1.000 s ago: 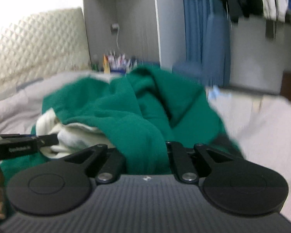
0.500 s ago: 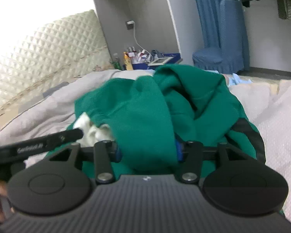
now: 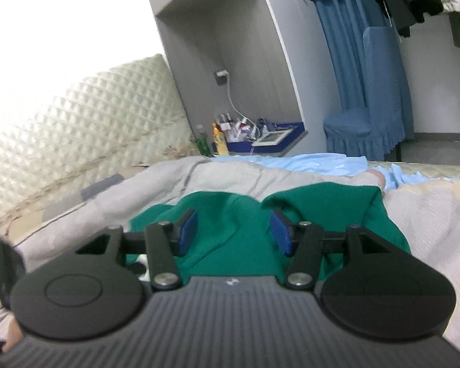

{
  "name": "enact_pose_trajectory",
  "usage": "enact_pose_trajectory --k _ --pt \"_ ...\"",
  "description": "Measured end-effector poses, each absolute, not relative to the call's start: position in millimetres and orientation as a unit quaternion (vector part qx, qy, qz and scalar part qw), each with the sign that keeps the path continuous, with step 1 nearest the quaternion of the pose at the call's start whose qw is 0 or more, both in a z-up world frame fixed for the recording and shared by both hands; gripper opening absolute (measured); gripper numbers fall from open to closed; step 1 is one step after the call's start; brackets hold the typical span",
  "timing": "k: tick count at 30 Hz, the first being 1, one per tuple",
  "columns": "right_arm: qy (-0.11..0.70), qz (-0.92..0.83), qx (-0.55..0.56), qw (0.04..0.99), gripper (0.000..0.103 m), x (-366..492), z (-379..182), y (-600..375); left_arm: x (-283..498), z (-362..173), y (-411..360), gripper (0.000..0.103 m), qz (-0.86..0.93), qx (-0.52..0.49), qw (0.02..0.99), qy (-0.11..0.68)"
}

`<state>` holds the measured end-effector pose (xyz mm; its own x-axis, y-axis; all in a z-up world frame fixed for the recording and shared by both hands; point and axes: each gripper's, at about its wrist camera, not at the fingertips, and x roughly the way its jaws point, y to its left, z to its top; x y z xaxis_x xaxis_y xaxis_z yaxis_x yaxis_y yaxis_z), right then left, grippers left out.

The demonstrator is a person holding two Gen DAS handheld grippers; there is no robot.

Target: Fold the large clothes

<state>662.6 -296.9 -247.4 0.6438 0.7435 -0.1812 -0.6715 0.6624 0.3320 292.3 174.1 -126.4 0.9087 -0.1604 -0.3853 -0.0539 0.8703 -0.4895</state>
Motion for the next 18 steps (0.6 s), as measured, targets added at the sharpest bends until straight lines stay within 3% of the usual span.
enact_pose_trajectory --k 5,15,16,18 --pt "0.167 0.418 0.088 0.889 0.057 708.5 -243.9 -253.3 300.1 -140.5 181.8 0.066 -0.03 -0.283 0.933 0.219" --pt "0.3 0.435 0.053 0.847 0.057 767.7 -257.6 -190.6 305.5 -151.0 192.2 0.066 -0.021 -0.301 0.924 0.234" --pt "0.299 0.442 0.042 0.845 0.053 764.3 -256.6 -187.6 305.7 -150.2 192.7 0.066 -0.021 -0.301 0.924 0.235" --pt "0.286 0.439 0.015 0.852 0.023 752.6 -252.5 -185.8 303.6 -147.3 192.7 0.066 -0.02 -0.3 0.925 0.234"
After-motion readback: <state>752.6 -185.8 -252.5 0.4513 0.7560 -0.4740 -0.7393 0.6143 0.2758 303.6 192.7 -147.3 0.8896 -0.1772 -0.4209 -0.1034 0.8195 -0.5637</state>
